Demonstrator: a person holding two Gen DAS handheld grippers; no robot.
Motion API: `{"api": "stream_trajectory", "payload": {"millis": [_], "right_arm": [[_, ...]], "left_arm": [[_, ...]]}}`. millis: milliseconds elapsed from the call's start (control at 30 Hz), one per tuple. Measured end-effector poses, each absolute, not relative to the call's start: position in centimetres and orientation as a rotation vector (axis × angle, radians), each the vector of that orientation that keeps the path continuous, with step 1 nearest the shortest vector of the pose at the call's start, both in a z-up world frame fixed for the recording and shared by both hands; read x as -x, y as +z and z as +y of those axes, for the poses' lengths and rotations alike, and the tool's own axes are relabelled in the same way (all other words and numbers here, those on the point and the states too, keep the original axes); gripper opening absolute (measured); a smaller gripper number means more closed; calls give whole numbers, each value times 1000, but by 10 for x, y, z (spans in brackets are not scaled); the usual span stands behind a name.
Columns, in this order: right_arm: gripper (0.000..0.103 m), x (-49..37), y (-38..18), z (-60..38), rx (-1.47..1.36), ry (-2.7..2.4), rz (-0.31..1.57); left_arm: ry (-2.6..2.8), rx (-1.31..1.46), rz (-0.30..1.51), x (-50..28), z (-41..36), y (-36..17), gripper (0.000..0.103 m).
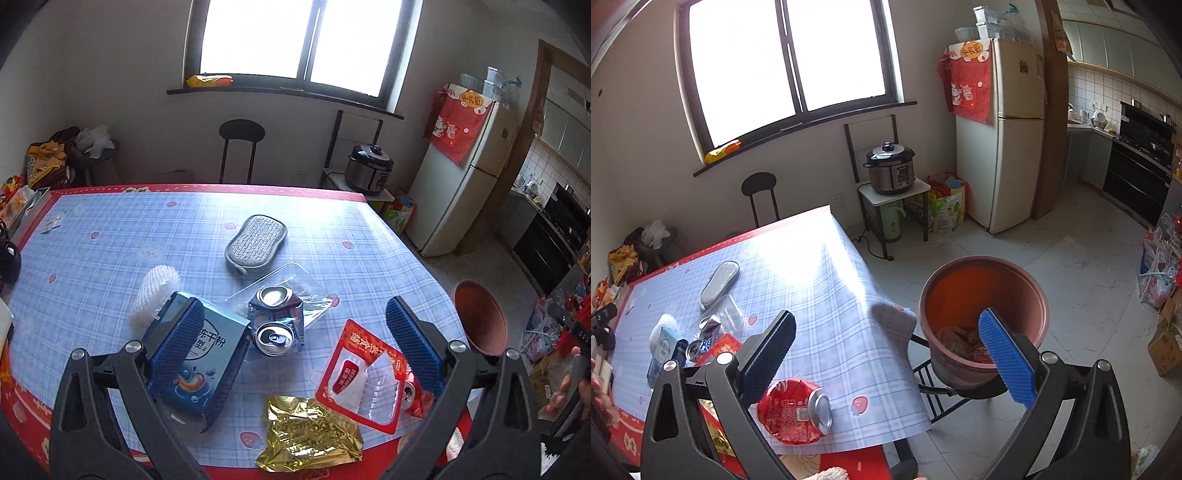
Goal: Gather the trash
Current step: 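Return both tools to the table and grasp the red crushed can with the right tool, then lift the red can with the right tool toward the bucket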
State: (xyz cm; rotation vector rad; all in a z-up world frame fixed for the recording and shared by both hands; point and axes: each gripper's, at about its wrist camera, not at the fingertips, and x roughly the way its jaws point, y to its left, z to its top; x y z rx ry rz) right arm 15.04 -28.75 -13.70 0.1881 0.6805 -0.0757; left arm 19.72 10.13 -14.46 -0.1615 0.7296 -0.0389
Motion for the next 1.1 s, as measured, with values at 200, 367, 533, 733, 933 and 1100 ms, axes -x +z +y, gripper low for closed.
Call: {"api": "stream_trajectory", "payload": {"millis": [200,367,533,733,933,1100], "right_arm": [[98,-146,-144,-245,-158,-26,727],[98,-152,-163,-219,-171,21,810],[95,-163,-197,-204,-186,41,897],[64,-178,-238,-193,-210,54,1033],[44,-186,-269,-189,-275,37,1102],[43,-189,-271,-186,-266,14,1087]], "left_arm": [[-13,209,729,-183,144,-158,97],[-3,229,766,-177,169,-179,97],[-18,246,797,-174,182,-198,97],[-42,253,811,-173,182,-211,97],[-40,276,830,-172,179,-220,97],[-41,285,850,-170,178,-226,97]]}}
